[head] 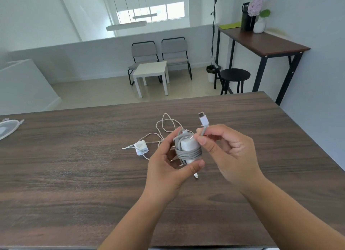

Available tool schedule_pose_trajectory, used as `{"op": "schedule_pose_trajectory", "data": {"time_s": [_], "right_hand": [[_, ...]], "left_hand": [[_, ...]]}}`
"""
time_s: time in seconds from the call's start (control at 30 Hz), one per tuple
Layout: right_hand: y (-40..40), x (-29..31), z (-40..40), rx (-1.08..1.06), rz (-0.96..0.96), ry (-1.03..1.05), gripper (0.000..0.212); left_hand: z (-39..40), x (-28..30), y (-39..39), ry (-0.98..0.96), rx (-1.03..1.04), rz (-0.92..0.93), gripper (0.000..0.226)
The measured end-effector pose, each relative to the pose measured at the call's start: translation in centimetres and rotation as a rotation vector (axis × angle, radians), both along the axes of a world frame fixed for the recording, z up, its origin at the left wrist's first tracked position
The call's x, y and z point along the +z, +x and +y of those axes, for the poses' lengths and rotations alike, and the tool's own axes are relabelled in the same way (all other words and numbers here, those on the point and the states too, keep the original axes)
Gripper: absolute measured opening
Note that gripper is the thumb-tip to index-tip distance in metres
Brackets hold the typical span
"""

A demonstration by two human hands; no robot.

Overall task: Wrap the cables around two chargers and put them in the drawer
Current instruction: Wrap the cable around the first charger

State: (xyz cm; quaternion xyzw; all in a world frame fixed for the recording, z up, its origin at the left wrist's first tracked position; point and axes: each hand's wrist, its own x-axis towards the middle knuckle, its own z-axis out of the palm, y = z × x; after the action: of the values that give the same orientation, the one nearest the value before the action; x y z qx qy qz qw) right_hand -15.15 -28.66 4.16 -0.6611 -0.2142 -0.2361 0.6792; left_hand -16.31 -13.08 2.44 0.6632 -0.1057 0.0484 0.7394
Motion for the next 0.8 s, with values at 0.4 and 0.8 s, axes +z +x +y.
{"op": "schedule_pose_trajectory", "data": {"time_s": [0.4, 0.8], "right_hand": [[-1.8, 1.8, -0.4, -0.112, 0.018, -0.328, 0.017], [-2.4, 2.8, 0.7, -0.163, 0.334, -0.262, 0.021]], "left_hand": [[1.4, 1.0, 0.1, 0.149, 0.068, -0.187, 0.070], [1.8, -0.1, -0.2, 0.290, 0.192, -0.454, 0.078]]}}
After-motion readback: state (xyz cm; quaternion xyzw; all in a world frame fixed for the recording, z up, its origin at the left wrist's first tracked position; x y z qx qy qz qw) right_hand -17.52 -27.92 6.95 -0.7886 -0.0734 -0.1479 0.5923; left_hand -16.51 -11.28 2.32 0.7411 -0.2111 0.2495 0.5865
